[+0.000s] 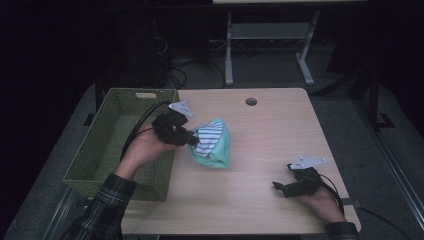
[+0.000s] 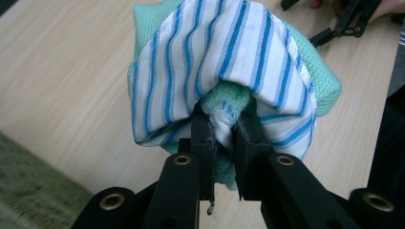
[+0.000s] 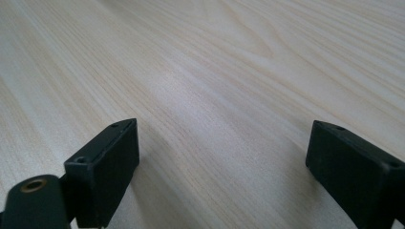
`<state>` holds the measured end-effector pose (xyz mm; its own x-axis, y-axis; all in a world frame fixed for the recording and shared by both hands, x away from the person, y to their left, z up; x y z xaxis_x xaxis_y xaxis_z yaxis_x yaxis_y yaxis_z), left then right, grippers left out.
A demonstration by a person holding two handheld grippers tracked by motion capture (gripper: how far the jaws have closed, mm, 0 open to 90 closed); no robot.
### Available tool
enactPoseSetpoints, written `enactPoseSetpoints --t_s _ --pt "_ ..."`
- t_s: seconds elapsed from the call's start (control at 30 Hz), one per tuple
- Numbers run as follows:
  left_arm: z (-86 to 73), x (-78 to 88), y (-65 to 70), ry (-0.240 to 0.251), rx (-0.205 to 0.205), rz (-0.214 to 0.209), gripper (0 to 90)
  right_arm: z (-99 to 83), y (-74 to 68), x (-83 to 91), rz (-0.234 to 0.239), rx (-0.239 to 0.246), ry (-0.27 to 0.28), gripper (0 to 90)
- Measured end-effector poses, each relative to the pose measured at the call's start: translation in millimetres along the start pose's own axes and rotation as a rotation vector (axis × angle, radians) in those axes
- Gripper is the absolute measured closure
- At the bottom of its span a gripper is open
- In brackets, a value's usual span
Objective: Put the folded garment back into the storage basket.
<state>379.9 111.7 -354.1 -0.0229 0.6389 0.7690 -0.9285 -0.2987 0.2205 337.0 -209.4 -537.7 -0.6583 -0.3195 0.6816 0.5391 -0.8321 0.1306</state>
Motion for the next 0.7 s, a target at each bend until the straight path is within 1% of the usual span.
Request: enactPoseSetpoints --t_s 0.4,0.7 --pt "-13.5 34.7 -11.4 0.024 0.044 0.056 79.7 0.0 0.0 0.0 0.0 0.0 0.0 10.7" --pt "-24.0 55.7 -19.9 0.052 0.075 0.098 79.5 -0.1 0.2 -0.2 -0.001 0.002 -0.001 9.6"
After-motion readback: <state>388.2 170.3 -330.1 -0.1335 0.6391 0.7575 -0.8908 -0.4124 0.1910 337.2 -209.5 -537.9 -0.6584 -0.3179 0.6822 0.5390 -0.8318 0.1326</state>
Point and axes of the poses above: each handheld gripper's, and its own axes: x roughly backward along the jaws, z roughly out of its top, y roughly to its right, the point moved 8 cm from there along -x, roughly forward along the jaws, and after that the axes turned 14 degrees about -z, right-handed, at the moved point
